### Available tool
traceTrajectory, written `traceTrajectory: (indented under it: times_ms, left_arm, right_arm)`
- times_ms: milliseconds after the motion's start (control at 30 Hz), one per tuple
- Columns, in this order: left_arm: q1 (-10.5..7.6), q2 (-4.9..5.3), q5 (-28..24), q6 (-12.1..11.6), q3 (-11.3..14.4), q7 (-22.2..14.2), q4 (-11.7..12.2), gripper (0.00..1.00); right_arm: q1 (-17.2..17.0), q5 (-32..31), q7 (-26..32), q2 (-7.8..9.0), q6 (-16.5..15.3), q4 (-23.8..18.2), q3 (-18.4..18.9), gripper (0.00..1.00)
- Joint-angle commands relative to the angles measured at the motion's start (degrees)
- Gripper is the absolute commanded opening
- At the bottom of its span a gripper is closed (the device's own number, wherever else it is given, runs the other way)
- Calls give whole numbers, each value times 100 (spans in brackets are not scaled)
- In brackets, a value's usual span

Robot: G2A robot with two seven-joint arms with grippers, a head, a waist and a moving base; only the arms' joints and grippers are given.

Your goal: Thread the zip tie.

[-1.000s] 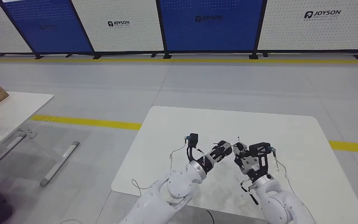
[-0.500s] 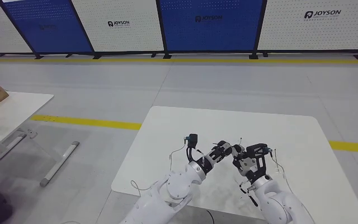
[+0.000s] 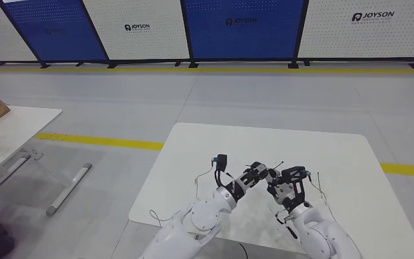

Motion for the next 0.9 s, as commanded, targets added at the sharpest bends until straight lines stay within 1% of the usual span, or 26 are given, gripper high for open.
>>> traceTrajectory:
  times_ms: [0, 333, 500, 667, 867]
  left_arm:
    - [9, 2, -4, -12, -12, -4, -20, 0]
    - [115, 25, -62, -121, -124, -25, -211, 0]
    - [188, 39, -93, -224, -192, -19, -300, 0]
    - [239, 50, -79, -291, -237, -6, -347, 0]
    - [254, 53, -97, -309, -252, -12, -367, 0]
  right_arm:
    - [15, -3, 16, 0, -15, 21, -9, 0]
    - [83, -110, 64, -1, -49, 148, -95, 0]
    - [103, -203, 29, -1, -34, 206, -125, 0]
    - [116, -284, -17, -2, -9, 249, -155, 0]
    - [125, -387, -52, -6, 19, 273, -204, 0]
